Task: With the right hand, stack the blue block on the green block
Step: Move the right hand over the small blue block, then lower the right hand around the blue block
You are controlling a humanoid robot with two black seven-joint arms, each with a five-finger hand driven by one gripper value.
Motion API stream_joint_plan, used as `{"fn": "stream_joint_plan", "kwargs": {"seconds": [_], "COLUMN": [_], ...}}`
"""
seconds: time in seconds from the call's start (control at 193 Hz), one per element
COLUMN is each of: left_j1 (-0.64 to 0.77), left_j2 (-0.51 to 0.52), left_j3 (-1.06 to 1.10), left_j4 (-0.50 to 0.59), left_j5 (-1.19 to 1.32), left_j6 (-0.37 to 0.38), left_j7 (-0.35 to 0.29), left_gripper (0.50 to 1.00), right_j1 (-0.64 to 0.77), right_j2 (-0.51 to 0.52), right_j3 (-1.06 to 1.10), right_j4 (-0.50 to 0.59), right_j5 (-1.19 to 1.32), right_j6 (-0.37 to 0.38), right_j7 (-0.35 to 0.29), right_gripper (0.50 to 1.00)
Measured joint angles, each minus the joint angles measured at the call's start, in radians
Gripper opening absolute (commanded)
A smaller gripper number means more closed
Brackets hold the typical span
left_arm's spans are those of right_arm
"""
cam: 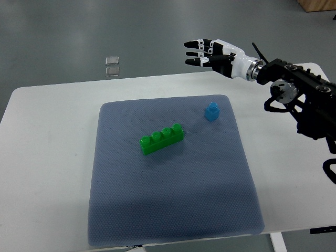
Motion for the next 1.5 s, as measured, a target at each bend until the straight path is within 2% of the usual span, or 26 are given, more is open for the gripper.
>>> {"fn": "stream_joint_plan", "kwargs": {"seconds": [0.212, 0.363, 0.518, 0.647, 0.782, 1.331, 1.502], "left_j1": [-0.003, -0.004, -0.005, -0.005, -0.005, -0.004, -0.002], "left_j2": [0.000, 0.000, 0.000, 0.000, 0.000, 0.000, 0.000], "left_j3": [0.002, 0.002, 0.002, 0.002, 0.002, 0.002, 0.001], "left_j4": [-0.005, -0.005, -0.006, -0.006, -0.007, -0.042, -0.042], "left_j5": [0.000, 0.000, 0.001, 0.001, 0.001, 0.000, 0.000], "left_j6": [-0.002, -0.002, -0.002, -0.002, -0.002, -0.002, -0.003], "left_j7": [-0.001, -0.001, -0.001, -0.001, -0.001, -0.001, -0.001], "left_gripper": [1.000, 1.000, 1.000, 1.000, 1.000, 1.000, 1.000], "right_j1": [0.185, 0.311, 0.361, 0.354, 0.324, 0.181, 0.162], "right_j2": [-0.161, -0.268, -0.311, -0.311, -0.298, -0.110, -0.088], "right_j3": [-0.246, -0.451, -0.559, -0.565, -0.565, -0.565, -0.581], "right_j4": [0.187, 0.375, 0.482, 0.487, 0.470, 0.265, 0.224], "right_j5": [-0.381, -0.640, -0.742, -0.751, -0.754, -0.756, -0.758], "right_j6": [0.042, 0.063, 0.066, 0.049, -0.007, -0.212, -0.241], "right_j7": [-0.001, 0.000, 0.001, -0.013, -0.028, -0.036, -0.036], "right_gripper": [0.926, 0.928, 0.926, 0.926, 0.926, 0.911, 0.901]}}
